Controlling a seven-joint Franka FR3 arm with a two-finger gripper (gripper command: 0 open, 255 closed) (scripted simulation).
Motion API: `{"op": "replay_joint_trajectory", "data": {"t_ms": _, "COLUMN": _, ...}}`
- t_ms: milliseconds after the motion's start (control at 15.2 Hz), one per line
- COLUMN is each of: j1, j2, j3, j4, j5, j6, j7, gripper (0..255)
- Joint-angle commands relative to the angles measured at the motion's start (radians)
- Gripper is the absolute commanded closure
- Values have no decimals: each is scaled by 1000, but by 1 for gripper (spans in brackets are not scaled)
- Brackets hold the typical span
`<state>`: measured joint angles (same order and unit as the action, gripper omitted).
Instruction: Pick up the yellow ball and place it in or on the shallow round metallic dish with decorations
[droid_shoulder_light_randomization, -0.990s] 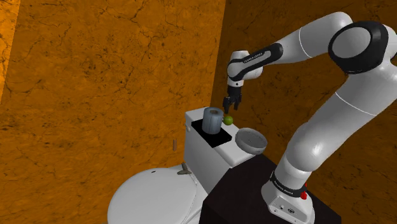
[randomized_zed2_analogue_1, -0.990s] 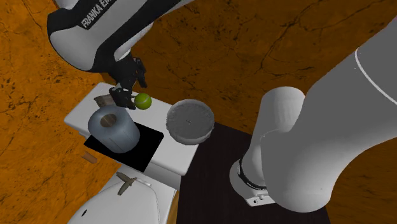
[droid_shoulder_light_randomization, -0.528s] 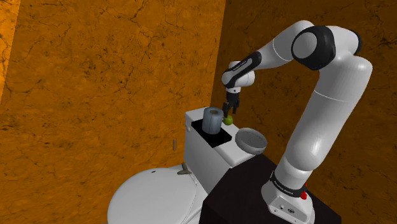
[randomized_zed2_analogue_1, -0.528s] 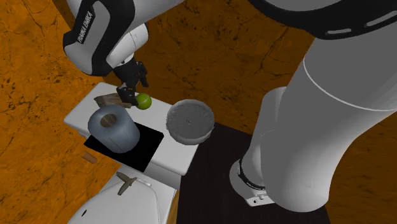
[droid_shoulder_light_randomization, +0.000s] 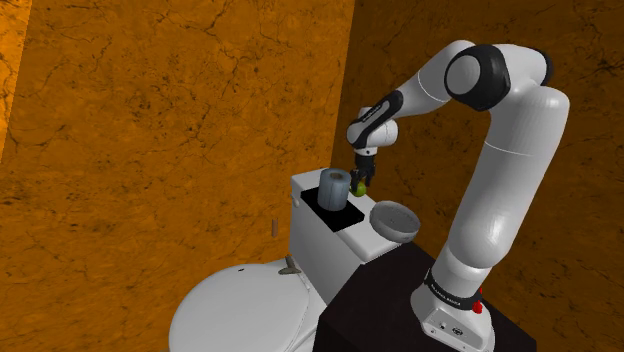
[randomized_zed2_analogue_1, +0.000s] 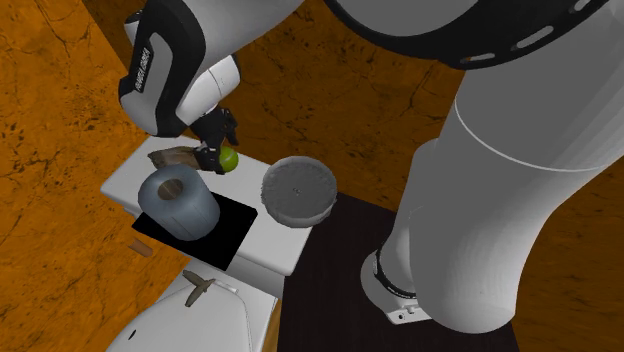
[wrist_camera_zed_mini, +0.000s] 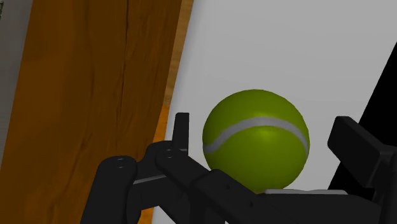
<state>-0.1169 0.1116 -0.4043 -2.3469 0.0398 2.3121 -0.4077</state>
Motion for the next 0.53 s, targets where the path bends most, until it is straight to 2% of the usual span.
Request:
{"op": "replay_joint_trajectory", "data": {"t_ms": 0, "j1": 0, "j2": 2, "j3": 0, "j4": -4, "j5": 2, "j6": 7, "j7": -2, "gripper": 0}}
{"op": "replay_joint_trajectory", "data": {"t_ms": 396, "j1": 0, "j2": 3, "j3": 0, "j4": -4, "j5": 2, "j6": 6, "j7": -2, "gripper": 0}}
{"op": "replay_joint_trajectory", "data": {"t_ms": 462, "j1": 0, "j2": 3, "j3": 0, "j4": -4, "j5": 2, "j6": 6, "j7": -2, "gripper": 255}}
